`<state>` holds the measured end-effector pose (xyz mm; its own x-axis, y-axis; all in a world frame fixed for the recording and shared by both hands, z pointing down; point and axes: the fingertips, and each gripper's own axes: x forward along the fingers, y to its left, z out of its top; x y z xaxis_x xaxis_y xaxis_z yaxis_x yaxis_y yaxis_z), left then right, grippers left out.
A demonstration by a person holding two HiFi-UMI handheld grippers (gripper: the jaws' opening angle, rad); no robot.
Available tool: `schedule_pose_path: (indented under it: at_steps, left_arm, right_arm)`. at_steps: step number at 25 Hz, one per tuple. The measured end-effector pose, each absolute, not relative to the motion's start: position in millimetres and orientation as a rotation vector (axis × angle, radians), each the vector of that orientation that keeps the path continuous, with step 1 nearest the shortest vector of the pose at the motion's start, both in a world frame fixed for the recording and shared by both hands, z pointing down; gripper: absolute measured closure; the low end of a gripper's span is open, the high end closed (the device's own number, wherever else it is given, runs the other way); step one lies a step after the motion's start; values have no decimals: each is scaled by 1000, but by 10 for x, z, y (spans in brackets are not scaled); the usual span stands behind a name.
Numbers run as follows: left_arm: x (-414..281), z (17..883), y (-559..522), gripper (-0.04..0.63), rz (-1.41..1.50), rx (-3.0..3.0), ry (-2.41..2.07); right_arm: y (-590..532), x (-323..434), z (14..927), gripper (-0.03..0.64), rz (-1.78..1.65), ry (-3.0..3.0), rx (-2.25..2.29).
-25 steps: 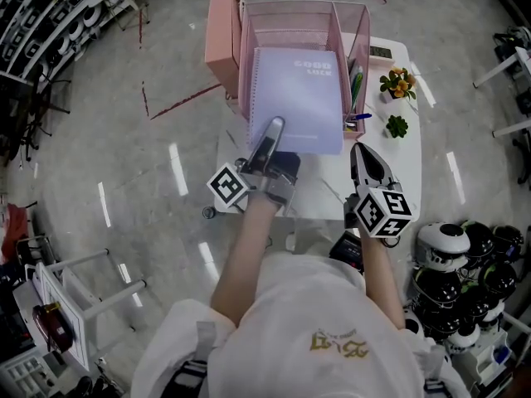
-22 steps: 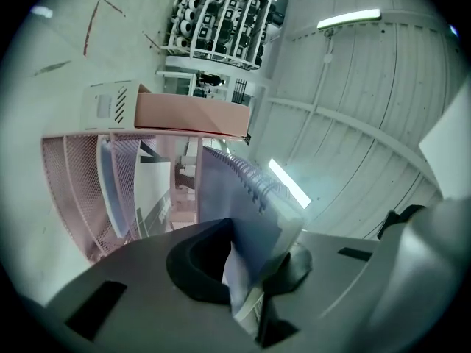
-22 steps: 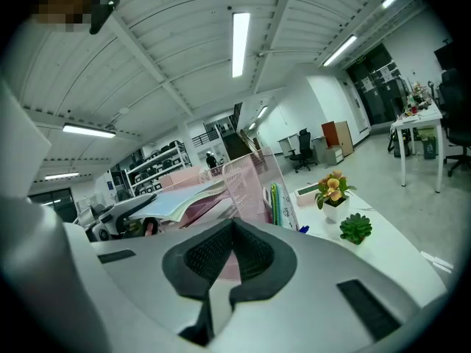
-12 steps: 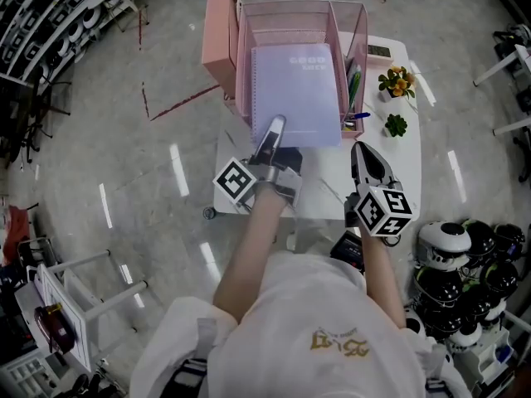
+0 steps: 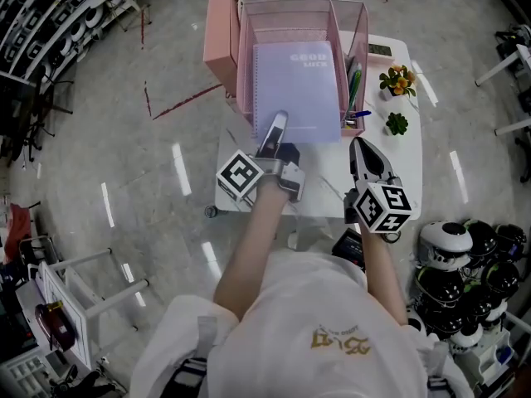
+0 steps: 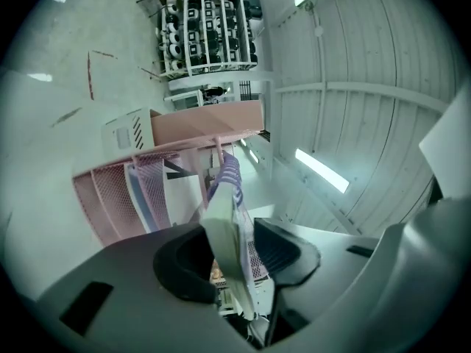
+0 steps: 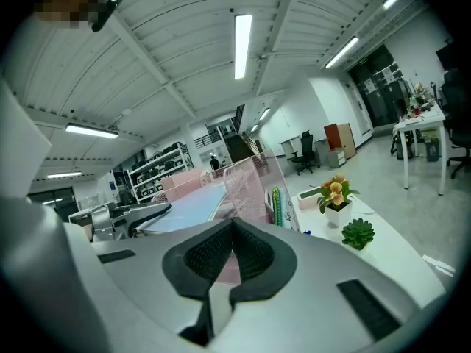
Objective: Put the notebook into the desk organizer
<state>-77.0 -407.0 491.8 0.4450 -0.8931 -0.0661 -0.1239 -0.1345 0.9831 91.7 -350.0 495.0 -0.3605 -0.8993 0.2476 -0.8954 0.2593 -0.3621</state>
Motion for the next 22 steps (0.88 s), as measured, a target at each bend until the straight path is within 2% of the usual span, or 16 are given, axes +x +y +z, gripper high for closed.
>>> schedule_pose_path:
  at_steps: [1,10,16,18,22]
  left_arm:
    - [-774,4961,-4067,399,-825,1583,-940]
    - [-848,5074,-3889,242,-583,1780,-1139]
    - [-918,5116,-3608,267,-533,1849,-1187]
    - [-954,5109,-3503,309,-511,1887,-1211]
    - [-1008,5024,-3354,432,-492,1959,-1243]
  right_arm:
    - [-3491,917,4952,604,-704,2487,-1771]
    - [-3374,938,4877,604,-673,2479,-1777]
    - [-3245,908,4825,604,-649,2482,-1776]
    - [-3197,890,4809,604,-640,2487,-1777]
    - [-3103,843,4772,604,-622,2497,-1769]
